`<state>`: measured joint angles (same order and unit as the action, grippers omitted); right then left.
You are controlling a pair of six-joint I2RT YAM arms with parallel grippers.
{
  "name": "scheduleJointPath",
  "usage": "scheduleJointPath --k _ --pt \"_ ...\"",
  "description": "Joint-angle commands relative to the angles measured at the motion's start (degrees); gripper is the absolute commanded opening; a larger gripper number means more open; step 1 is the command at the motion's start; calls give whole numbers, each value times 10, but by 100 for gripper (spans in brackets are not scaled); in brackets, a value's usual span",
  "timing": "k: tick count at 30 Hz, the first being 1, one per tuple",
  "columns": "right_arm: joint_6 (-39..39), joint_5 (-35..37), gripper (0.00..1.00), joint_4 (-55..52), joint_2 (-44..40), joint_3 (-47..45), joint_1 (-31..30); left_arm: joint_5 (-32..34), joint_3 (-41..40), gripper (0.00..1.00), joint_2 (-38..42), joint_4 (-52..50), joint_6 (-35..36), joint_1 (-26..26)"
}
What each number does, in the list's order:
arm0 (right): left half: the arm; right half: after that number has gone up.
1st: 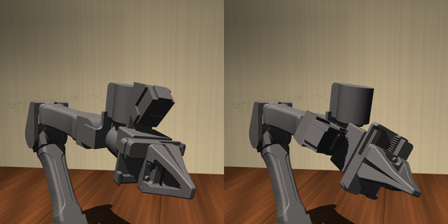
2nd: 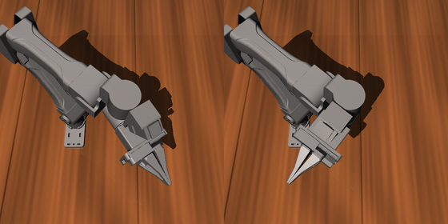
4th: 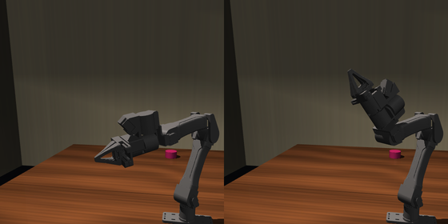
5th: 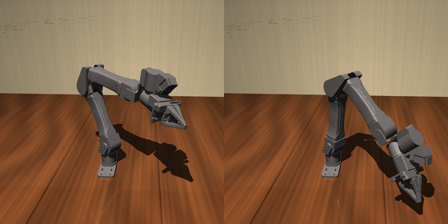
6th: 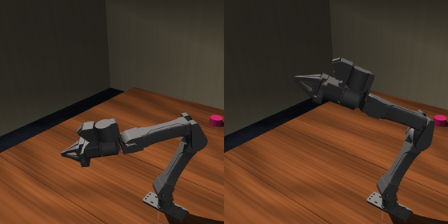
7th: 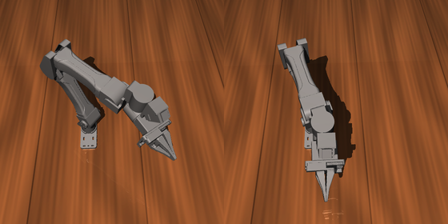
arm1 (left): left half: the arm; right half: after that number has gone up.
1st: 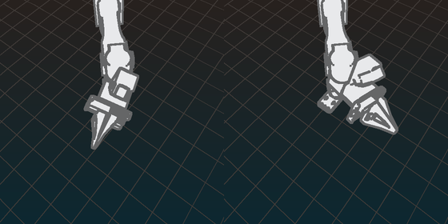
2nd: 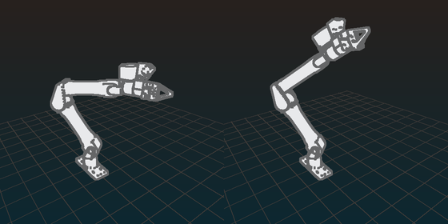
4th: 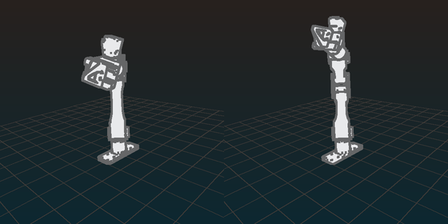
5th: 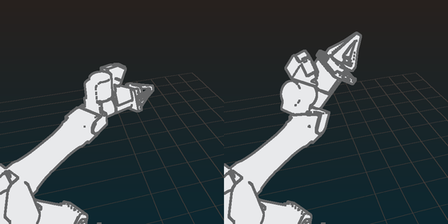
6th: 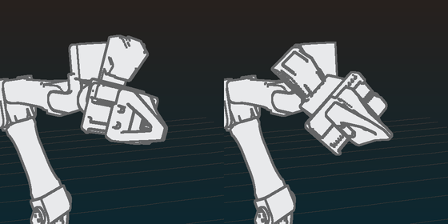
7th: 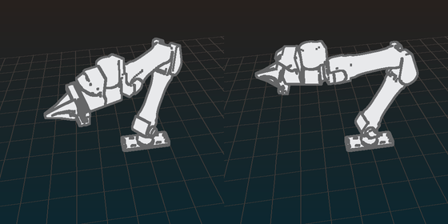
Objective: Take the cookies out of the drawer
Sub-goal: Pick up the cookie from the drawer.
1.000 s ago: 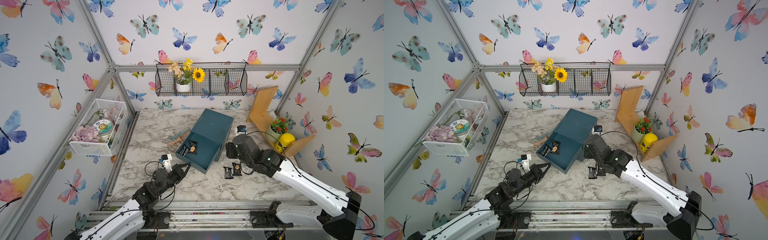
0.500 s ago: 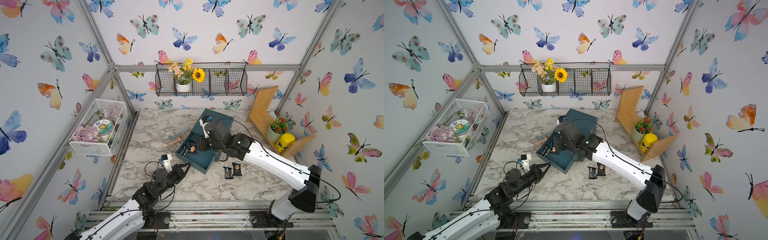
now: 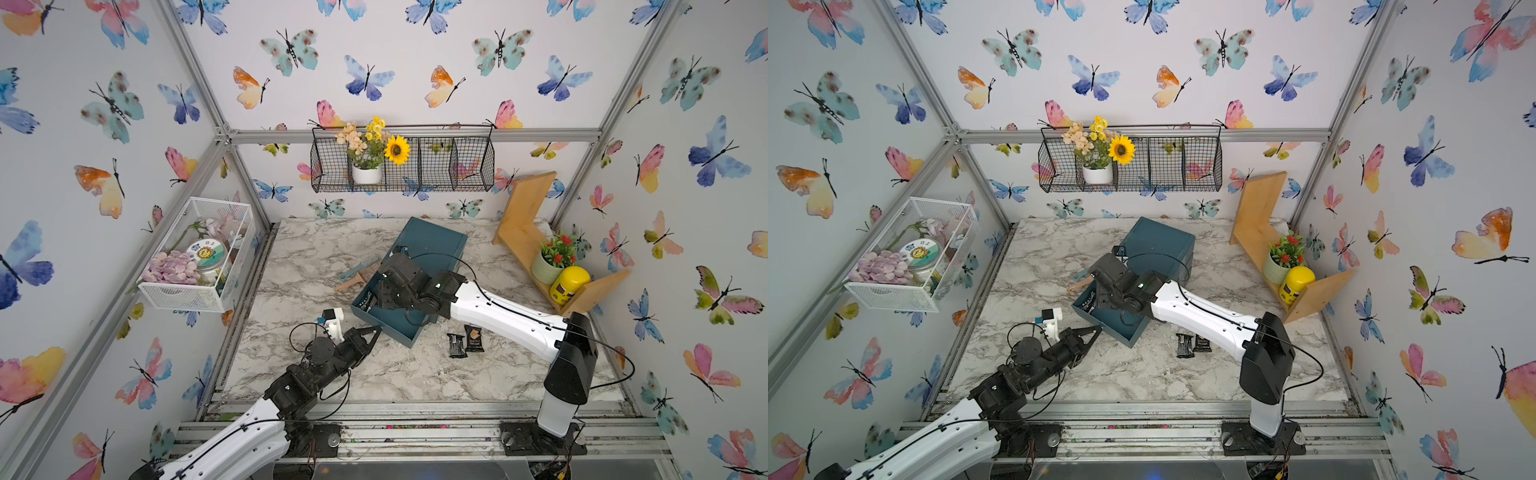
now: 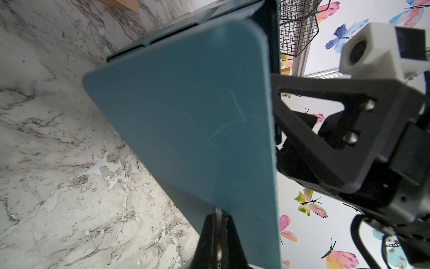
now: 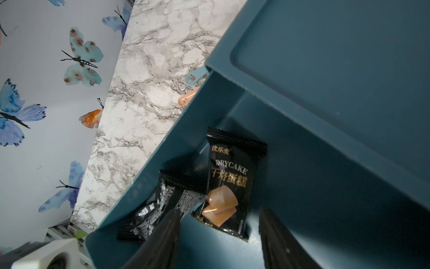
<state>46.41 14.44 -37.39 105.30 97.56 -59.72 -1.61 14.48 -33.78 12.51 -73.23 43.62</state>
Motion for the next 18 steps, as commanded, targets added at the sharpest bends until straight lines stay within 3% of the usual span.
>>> scheduleJointPath --k 1,18 --pt "21 29 58 -32 26 23 -4 13 5 0 8 9 11 -1" --pt "32 85 49 -89 106 82 -6 12 3 0 9 14 9 0"
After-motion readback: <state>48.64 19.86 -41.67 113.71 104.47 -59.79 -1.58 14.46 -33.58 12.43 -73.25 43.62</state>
